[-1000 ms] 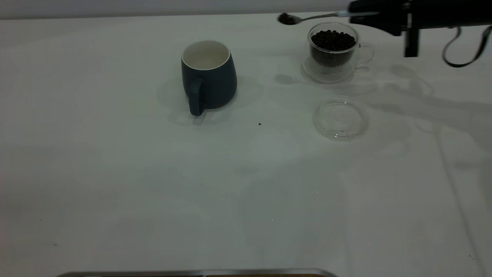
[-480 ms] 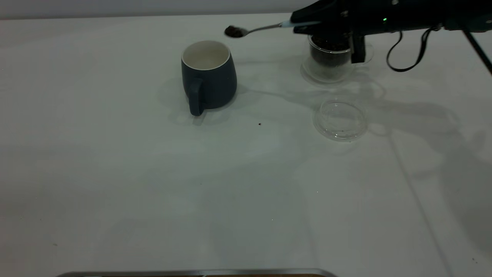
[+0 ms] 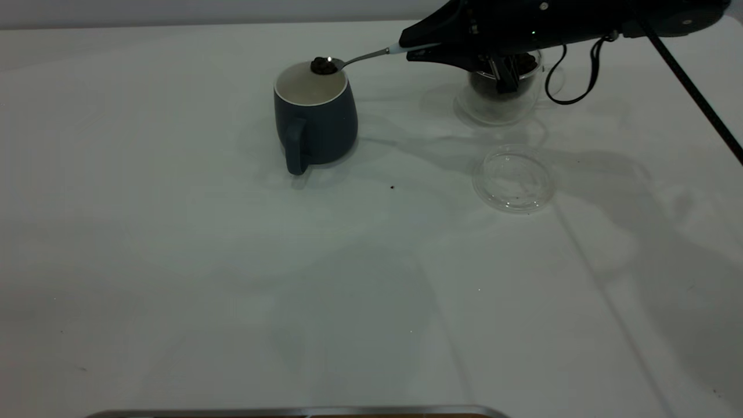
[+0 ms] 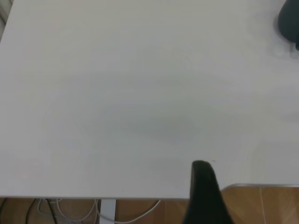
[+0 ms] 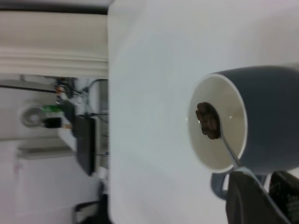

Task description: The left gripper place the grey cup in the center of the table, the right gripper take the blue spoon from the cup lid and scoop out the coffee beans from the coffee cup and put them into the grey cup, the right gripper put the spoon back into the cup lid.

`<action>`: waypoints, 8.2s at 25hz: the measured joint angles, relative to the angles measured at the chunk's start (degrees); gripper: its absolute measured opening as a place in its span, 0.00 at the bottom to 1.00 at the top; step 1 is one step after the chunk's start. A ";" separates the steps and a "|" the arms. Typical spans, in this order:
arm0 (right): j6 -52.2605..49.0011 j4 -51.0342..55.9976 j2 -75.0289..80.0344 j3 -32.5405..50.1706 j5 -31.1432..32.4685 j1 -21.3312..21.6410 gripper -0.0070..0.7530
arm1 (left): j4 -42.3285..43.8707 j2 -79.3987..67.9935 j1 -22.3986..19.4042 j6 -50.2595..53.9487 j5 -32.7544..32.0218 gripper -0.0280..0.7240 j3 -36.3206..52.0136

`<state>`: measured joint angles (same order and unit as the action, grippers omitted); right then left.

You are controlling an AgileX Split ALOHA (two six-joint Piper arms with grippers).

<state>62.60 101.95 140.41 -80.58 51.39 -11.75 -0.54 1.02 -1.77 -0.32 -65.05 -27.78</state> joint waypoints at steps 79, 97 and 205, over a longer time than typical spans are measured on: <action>23.54 0.82 -0.02 29.00 3.47 22.53 0.24 | -0.05 0.00 0.00 -0.02 0.00 0.79 0.00; 22.06 0.76 -0.02 25.26 1.19 22.53 0.80 | -0.05 0.00 0.00 -0.16 0.00 0.79 0.00; -63.47 -102.55 -141.08 53.11 13.20 10.05 0.78 | -0.05 0.00 0.00 -0.02 0.00 0.79 0.00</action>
<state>-0.87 -0.60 -0.67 -27.47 64.59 -1.70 -0.59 1.02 -1.77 -0.34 -65.05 -27.78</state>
